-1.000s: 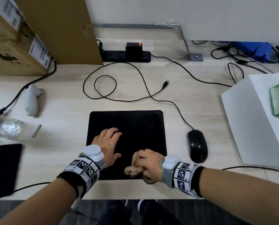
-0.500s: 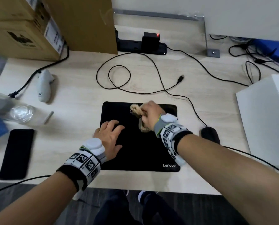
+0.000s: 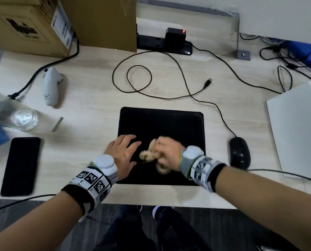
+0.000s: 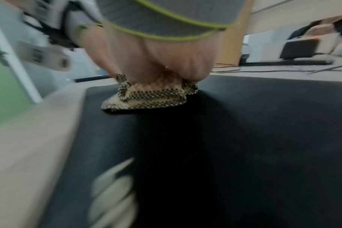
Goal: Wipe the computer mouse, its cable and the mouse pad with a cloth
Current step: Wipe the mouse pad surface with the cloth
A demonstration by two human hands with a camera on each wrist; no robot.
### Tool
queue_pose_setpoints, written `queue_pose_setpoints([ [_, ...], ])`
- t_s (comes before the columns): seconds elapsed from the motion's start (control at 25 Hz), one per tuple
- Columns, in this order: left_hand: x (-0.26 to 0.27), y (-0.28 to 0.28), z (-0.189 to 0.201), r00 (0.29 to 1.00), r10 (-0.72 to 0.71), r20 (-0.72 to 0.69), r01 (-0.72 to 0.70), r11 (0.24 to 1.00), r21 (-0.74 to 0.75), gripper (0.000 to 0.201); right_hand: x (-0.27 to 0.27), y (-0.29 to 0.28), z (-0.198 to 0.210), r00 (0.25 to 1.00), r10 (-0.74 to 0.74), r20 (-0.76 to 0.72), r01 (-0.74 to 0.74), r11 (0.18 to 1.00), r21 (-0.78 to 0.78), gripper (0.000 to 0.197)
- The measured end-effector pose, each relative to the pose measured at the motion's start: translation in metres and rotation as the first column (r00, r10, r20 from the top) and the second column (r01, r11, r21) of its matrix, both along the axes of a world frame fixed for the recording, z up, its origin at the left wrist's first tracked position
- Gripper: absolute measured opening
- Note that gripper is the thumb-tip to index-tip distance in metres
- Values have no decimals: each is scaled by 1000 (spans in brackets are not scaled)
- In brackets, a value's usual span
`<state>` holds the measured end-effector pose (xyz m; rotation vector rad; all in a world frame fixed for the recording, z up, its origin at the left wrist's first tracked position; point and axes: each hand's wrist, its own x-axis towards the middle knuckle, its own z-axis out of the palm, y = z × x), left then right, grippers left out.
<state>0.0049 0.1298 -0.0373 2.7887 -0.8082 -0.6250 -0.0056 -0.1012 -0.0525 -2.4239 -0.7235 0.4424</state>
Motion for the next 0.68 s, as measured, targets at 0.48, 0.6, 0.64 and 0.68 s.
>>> queue_pose_setpoints([
  [0.48, -6, 32, 5, 1000, -19, 12, 19, 1000, -2, 64, -29, 54, -4, 980, -197, 1, 197, 977, 78, 28],
  [0.6, -3, 38, 4, 999, -46, 9, 46, 998, -46, 55, -69, 60, -2, 994, 18, -106, -12, 998, 64, 27],
  [0.64, -2, 41, 5, 999, -46, 8, 47, 997, -61, 53, -61, 58, -2, 993, 60, -103, -54, 997, 59, 27],
  [0.68, 0, 43, 5, 999, -40, 4, 40, 997, -69, 51, -47, 56, -3, 993, 89, -75, -86, 995, 49, 28],
])
